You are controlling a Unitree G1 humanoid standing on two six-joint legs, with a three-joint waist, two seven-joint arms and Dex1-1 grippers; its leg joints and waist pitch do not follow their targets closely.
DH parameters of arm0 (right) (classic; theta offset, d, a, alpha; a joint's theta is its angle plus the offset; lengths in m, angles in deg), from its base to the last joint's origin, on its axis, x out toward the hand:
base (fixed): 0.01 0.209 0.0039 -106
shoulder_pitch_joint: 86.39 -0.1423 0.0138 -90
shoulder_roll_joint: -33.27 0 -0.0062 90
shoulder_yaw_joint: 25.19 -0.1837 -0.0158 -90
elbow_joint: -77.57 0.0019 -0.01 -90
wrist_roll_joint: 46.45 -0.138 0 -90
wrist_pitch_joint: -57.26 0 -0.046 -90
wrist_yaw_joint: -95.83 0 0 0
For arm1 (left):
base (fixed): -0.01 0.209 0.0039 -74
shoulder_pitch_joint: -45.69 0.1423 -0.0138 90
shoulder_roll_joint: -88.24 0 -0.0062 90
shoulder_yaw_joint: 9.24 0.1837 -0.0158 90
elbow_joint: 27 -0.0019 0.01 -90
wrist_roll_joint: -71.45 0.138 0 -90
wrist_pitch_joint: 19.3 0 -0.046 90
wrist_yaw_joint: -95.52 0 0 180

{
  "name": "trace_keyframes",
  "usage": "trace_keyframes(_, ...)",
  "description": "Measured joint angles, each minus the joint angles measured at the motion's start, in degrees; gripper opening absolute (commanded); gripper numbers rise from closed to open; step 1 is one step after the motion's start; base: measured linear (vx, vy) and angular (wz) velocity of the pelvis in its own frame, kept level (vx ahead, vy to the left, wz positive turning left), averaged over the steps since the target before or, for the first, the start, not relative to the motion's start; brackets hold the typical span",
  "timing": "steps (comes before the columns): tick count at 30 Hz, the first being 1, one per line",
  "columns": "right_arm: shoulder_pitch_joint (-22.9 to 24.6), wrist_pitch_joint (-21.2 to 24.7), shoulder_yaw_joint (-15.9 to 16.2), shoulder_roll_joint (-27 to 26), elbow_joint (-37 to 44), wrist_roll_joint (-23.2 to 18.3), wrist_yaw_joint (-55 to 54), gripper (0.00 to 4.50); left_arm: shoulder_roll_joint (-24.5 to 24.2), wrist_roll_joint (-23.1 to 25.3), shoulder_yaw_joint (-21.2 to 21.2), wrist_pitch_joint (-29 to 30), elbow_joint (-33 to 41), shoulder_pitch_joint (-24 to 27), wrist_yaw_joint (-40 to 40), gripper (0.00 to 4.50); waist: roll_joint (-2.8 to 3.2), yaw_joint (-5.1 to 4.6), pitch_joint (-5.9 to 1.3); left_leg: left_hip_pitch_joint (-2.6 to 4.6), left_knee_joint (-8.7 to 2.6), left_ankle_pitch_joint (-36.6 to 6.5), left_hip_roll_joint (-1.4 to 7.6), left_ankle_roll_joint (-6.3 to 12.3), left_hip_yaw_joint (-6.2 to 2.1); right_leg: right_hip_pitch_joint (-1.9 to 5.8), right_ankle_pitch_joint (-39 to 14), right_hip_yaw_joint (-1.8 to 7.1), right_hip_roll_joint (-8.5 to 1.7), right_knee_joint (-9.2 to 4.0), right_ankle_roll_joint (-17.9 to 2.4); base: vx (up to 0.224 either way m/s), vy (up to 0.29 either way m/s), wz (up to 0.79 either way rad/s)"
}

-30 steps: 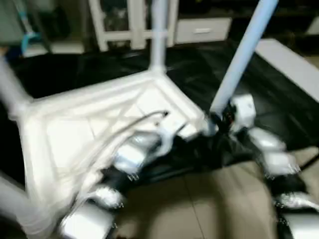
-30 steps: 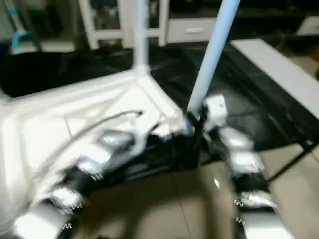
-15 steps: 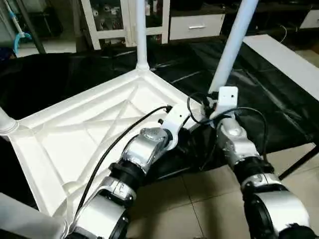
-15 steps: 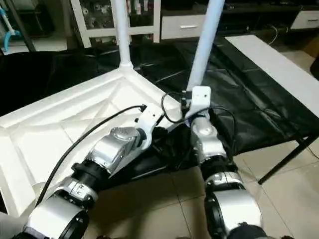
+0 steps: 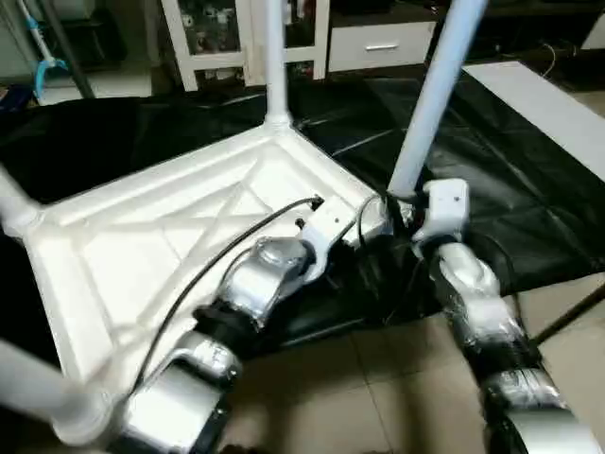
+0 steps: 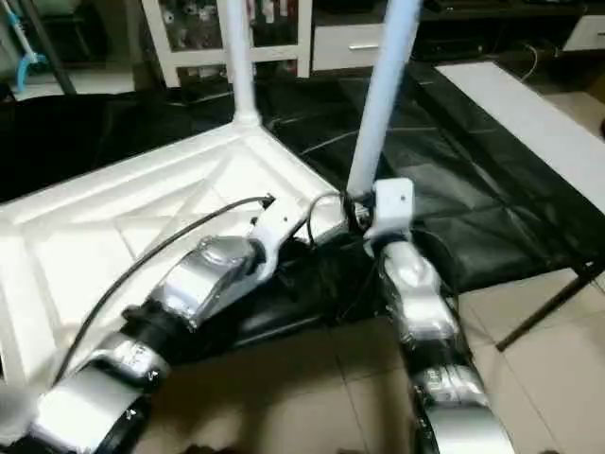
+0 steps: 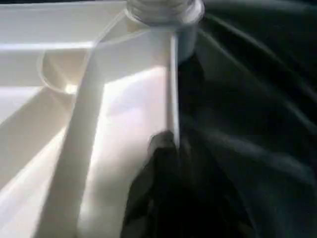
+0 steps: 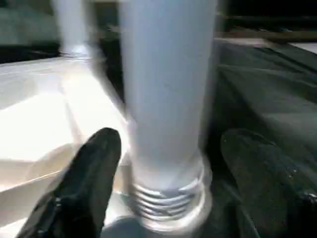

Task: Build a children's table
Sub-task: Rotate leg to tighten

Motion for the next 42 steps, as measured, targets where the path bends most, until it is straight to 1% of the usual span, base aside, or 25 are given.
trace_keyframes(1, 2.8, 1.8, 0.9, 2.8, 4.6, -1.5, 4.2, 3.89, -2.8, 0.0, 1.6, -2.7, 2.1, 1.3, 4.2, 0.00, 0.11, 0.44, 0.00, -0.04, -0.05, 0.0, 0.00, -0.05, 0.00, -0.02, 0.0, -0.01, -0.01, -0.02, 0.1, 0.000, 0.000, 0.00)
trace_keyframes(2, 5.9, 3.4, 1.7, 6.7, 9.1, -2.9, 9.3, 3.98, -6.4, -0.2, 3.4, -6.0, 4.6, 3.1, 10.0, 0.00, 0.19, 1.00, -0.02, 0.07, -0.07, 0.0, 0.00, -0.03, 0.00, 0.04, -0.1, 0.01, -0.01, -0.01, 0.1, 0.000, 0.000, 0.00)
trace_keyframes(3, 7.4, 4.2, 2.6, 9.0, 11.8, -3.8, 13.2, 3.98, -8.2, -0.7, 3.9, -7.7, 5.9, 4.2, 13.2, 0.00, 0.19, 1.14, -0.02, 0.13, -0.10, 0.0, 0.01, -0.04, 0.00, 0.09, -0.1, 0.00, 0.01, -0.01, 0.2, 0.000, 0.000, 0.00)
trace_keyframes(5, 9.2, 5.8, 3.9, 13.2, 15.5, -5.0, 20.2, 3.98, -10.6, -2.0, 4.0, -8.8, 8.6, 6.2, 18.4, 0.00, 0.24, 1.46, -0.02, 0.15, -0.09, -0.1, 0.02, -0.17, 0.04, 0.11, -0.1, 0.01, 0.01, 0.00, 0.2, 0.000, 0.000, 0.00)
trace_keyframes(6, 10.0, 6.1, 4.2, 14.8, 16.7, -5.3, 22.8, 3.98, -11.1, -2.3, 4.2, -9.0, 9.6, 6.9, 20.0, 0.00, 0.26, 1.64, -0.03, 0.16, -0.09, -0.1, 0.00, -0.24, 0.04, 0.17, -0.1, 0.02, -0.02, -0.01, 0.1, 0.000, 0.000, 0.00)
trace_keyframes(10, 10.9, 7.2, 4.4, 19.1, 17.8, -6.9, 32.0, 3.98, -11.8, -3.1, 5.5, -9.6, 11.9, 8.5, 23.8, 0.00, 0.27, 1.61, -0.03, 0.25, -0.06, -0.1, -0.04, -0.25, 0.18, 0.29, -0.1, 0.08, -0.13, 0.00, 0.1, 0.000, 0.000, 0.00)
trace_keyframes(15, 10.3, 8.5, 4.8, 22.6, 17.3, -8.4, 39.7, 3.98, -12.0, -3.4, 6.1, -11.4, 11.9, 8.6, 25.4, 0.00, 0.24, 1.59, -0.01, 0.26, -0.05, -0.1, -0.03, -0.25, 0.19, 0.34, -0.1, 0.09, -0.14, 0.06, 0.1, 0.000, 0.000, 0.00)
trace_keyframes(17, 9.0, 8.8, 5.0, 23.6, 16.4, -8.8, 43.0, 3.98, -12.0, -3.4, 6.1, -11.8, 11.7, 8.6, 25.9, 0.00, 0.24, 1.58, -0.01, 0.26, -0.03, -0.1, -0.03, -0.24, 0.20, 0.34, -0.1, 0.08, -0.14, 0.10, 0.1, 0.000, 0.000, 0.00)
trace_keyframes(18, 8.3, 9.0, 5.1, 23.9, 15.8, -8.9, 44.5, 3.73, -12.0, -3.3, 6.1, -11.9, 11.7, 8.6, 25.9, 0.00, 0.24, 1.56, -0.01, 0.26, -0.01, -0.1, -0.03, -0.22, 0.19, 0.34, -0.1, 0.08, -0.14, 0.12, 0.1, 0.000, 0.000, 0.00)
trace_keyframes(21, 6.9, 10.0, 5.4, 24.9, 14.1, -9.2, 48.6, 3.62, -11.8, -3.2, 6.2, -11.9, 11.7, 8.5, 26.0, 0.00, 0.24, 1.73, -0.02, 0.24, 0.04, -0.1, -0.03, -0.11, 0.20, 0.36, -0.1, 0.06, -0.17, 0.13, 0.1, 0.000, 0.000, 0.00)
trace_keyframes(23, 6.5, 10.5, 5.8, 25.1, 13.4, -9.2, 50.2, 3.35, -11.7, -3.2, 6.3, -11.9, 11.7, 8.4, 26.0, 0.00, 0.24, 1.79, -0.02, 0.23, 0.09, 0.0, -0.03, -0.02, 0.22, 0.36, -0.1, 0.06, -0.18, 0.14, 0.1, 0.000, 0.000, 0.00)
trace_keyframes(24, 6.3, 10.6, 6.0, 25.3, 12.8, -9.2, 50.8, 3.26, -11.6, -3.2, 6.3, -11.9, 11.5, 8.3, 26.0, 0.00, 0.24, 1.83, -0.02, 0.21, 0.12, 0.0, -0.03, 0.04, 0.22, 0.36, -0.1, 0.05, -0.18, 0.16, 0.1, 0.000, 0.000, 0.00)
trace_keyframes(28, 6.2, 10.7, 6.0, 26.3, 12.3, -9.2, 53.0, 3.17, -11.4, -2.8, 6.3, -12.8, 10.9, 8.1, 25.8, 0.00, 0.24, 1.94, -0.02, 0.21, 0.18, 0.0, -0.03, 0.04, 0.22, 0.37, -0.1, 0.04, -0.21, 0.25, 0.1, 0.000, 0.000, 0.00)
trace_keyframes(30, 6.1, 11.0, 6.0, 26.7, 12.2, -9.2, 54.1, 2.89, -11.4, -2.7, 6.3, -12.9, 10.7, 8.1, 25.7, 0.00, 0.24, 1.91, -0.03, 0.21, 0.19, 0.0, -0.03, 0.05, 0.22, 0.37, -0.1, 0.04, -0.22, 0.28, 0.1, 0.000, 0.000, 0.00)
trace_keyframes(33, 5.9, 11.4, 6.0, 27.3, 11.8, -9.2, 55.8, 2.69, -11.5, -2.7, 6.3, -12.9, 10.7, 8.1, 25.8, 0.00, 0.24, 1.91, -0.03, 0.22, 0.23, 0.0, -0.03, 0.05, 0.22, 0.37, -0.1, 0.04, -0.23, 0.33, 0.1, 0.000, 0.000, 0.00)
trace_keyframes(35, 5.8, 11.9, 6.0, 27.3, 11.6, -9.2, 56.1, 2.43, -11.5, -2.7, 6.3, -12.9, 10.7, 8.1, 25.8, 0.00, 0.24, 1.95, -0.03, 0.22, 0.24, 0.0, -0.03, 0.06, 0.22, 0.36, -0.1, 0.03, -0.23, 0.36, 0.1, 0.000, 0.000, 0.00)
trace_keyframes(38, 5.4, 12.1, 6.0, 27.3, 10.9, -9.2, 56.4, 2.36, -11.5, -2.7, 6.3, -12.9, 10.7, 8.1, 25.8, 0.00, 0.24, 1.99, -0.03, 0.22, 0.25, 0.1, -0.03, 0.14, 0.22, 0.35, -0.1, 0.01, -0.24, 0.41, 0.1, 0.000, 0.000, 0.00)
trace_keyframes(40, 5.1, 12.1, 6.0, 27.2, 10.5, -9.2, 56.4, 2.12, -11.5, -2.6, 6.3, -13.0, 10.7, 8.1, 25.8, 0.00, 0.25, 2.06, -0.04, 0.22, 0.26, 0.1, -0.02, 0.18, 0.22, 0.35, -0.1, 0.01, -0.24, 0.42, 0.1, 0.000, 0.000, 0.00)
trace_keyframes(42, 4.8, 12.1, 6.0, 26.9, 10.0, -9.0, 56.4, 2.00, -11.5, -2.5, 6.3, -13.0, 10.7, 8.1, 25.8, 0.00, 0.24, 2.03, -0.04, 0.23, 0.28, 0.1, -0.02, 0.18, 0.22, 0.35, -0.1, 0.01, -0.25, 0.44, 0.1, 0.000, 0.000, 0.00)
